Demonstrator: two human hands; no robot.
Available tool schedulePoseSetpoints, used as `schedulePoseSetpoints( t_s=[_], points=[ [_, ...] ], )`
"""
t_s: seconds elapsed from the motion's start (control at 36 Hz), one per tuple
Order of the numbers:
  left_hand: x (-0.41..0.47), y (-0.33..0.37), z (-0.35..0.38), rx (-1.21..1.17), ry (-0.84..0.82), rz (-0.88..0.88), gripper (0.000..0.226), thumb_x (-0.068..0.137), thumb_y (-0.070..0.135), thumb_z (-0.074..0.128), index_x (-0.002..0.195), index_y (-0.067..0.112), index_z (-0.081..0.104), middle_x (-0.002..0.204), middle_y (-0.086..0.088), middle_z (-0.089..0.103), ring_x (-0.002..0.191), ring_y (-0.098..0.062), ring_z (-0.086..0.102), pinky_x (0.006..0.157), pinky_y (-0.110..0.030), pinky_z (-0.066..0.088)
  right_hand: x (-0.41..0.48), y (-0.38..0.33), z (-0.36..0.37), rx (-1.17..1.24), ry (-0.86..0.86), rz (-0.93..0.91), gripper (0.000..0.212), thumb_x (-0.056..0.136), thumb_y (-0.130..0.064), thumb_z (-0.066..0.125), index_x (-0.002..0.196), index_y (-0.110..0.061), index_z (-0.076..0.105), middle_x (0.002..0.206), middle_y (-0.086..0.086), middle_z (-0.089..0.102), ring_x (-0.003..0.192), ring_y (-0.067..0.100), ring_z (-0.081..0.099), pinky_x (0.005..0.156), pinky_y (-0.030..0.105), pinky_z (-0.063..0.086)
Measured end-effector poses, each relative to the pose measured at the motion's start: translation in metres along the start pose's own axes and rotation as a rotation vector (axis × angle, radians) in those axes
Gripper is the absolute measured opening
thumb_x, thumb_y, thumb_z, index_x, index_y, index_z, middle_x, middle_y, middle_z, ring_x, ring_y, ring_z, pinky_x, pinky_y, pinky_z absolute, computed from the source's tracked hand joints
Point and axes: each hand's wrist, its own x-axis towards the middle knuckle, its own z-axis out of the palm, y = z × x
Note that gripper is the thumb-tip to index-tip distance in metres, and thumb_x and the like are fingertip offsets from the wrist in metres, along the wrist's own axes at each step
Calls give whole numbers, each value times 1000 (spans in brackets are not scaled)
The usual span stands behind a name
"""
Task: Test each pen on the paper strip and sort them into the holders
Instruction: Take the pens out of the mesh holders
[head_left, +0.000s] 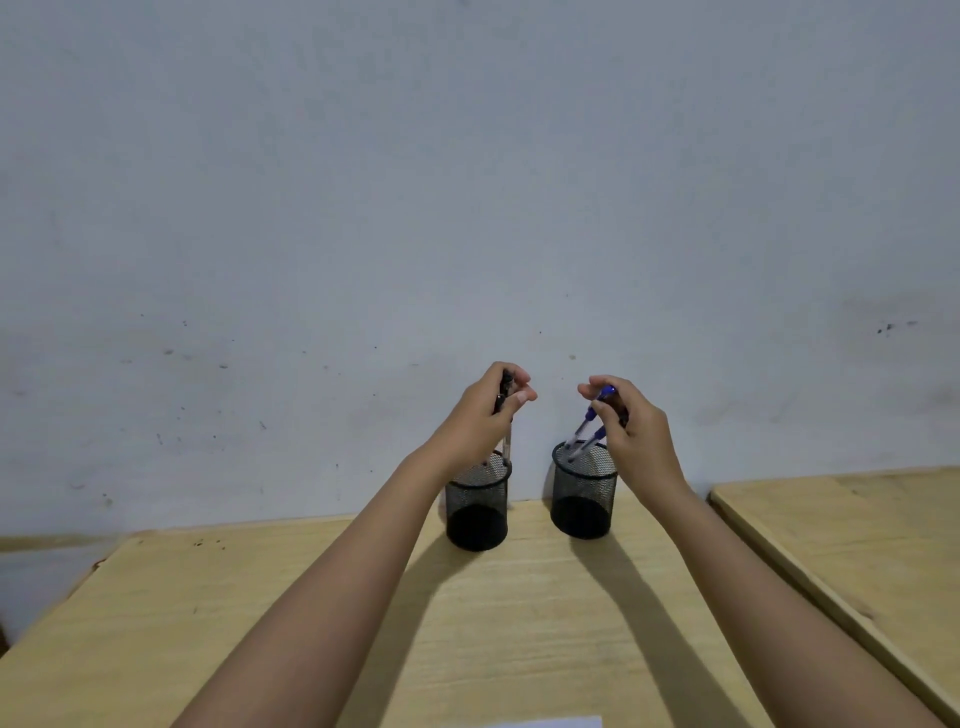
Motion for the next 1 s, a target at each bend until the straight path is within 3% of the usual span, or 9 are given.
schedulePoseSetpoints(
  t_s=[0.14, 0.28, 0.42, 0.53, 0.58, 0.69, 0.78, 0.92, 1.0],
  points=[
    [-18, 21, -6, -32, 13, 36, 9, 96, 18, 47, 105, 22, 47, 99, 9, 61, 113, -17, 59, 101, -37, 44, -13, -21, -7, -17, -8, -40, 24, 94, -1, 46, 115, -8, 55, 107, -1, 65, 83, -15, 58, 71, 14, 50],
    [-53, 27, -8, -16, -33, 16, 10, 96, 22, 46, 106, 22, 46, 107, 1, 62, 112, -16, 58, 96, -32, 44, -43, -27, -9, -78, -60, -59, 26, 94, -2, 46, 117, -9, 54, 110, -3, 65, 89, 4, 63, 72, 10, 48],
    [-89, 2, 3, 70, -195, -83, 11, 96, 25, 46, 106, 20, 48, 109, -2, 60, 104, -19, 56, 92, -29, 44, -79, -11, -8, -244, -198, -95, 25, 92, 2, 47, 110, -10, 58, 101, 6, 66, 83, 29, 63, 70, 16, 44],
    [-101, -22, 10, 102, -276, -127, 12, 95, 21, 50, 106, 16, 51, 90, 3, 54, 80, -11, 49, 70, -14, 38, -100, 11, -1, -359, -391, -58, 22, 93, -1, 44, 109, -9, 57, 102, 8, 65, 94, 28, 62, 77, 27, 43],
    [-101, -33, 12, 81, -308, -163, 11, 93, 21, 54, 103, 18, 54, 87, 7, 56, 77, -7, 50, 73, -17, 40, -104, 21, 3, -430, -477, -60, 22, 95, -4, 43, 110, -7, 57, 104, 6, 64, 98, 25, 60, 77, 24, 40],
    [-92, -50, 14, 111, -337, -196, 16, 87, 18, 63, 103, 14, 60, 87, 18, 59, 75, 11, 52, 68, -5, 39, -101, 37, 13, -546, -606, -107, 27, 94, 0, 40, 113, -3, 58, 110, 12, 62, 102, 27, 54, 82, 29, 40],
    [-84, -65, 19, 163, -371, -229, 18, 84, 17, 67, 100, 13, 62, 97, 2, 66, 88, -6, 58, 80, -18, 45, -93, 48, 20, -572, -683, -101, 24, 93, -4, 43, 111, -6, 59, 109, 9, 60, 102, 23, 52, 82, 24, 36],
    [-81, -90, 25, 308, -457, -222, 17, 80, 20, 70, 94, 14, 64, 77, 10, 57, 68, -2, 51, 60, -10, 39, -91, 67, 32, -560, -708, -52, 7, 88, -16, 55, 91, -15, 61, 94, -2, 58, 89, 14, 50, 80, 34, 45],
    [-81, -102, 29, 330, -509, -218, 18, 79, 19, 71, 96, 16, 65, 90, 6, 59, 83, -9, 55, 74, -20, 45, -91, 73, 35, -549, -717, 10, 7, 86, -20, 58, 93, -21, 61, 95, -7, 55, 89, 10, 51, 80, 27, 45]
  ],
)
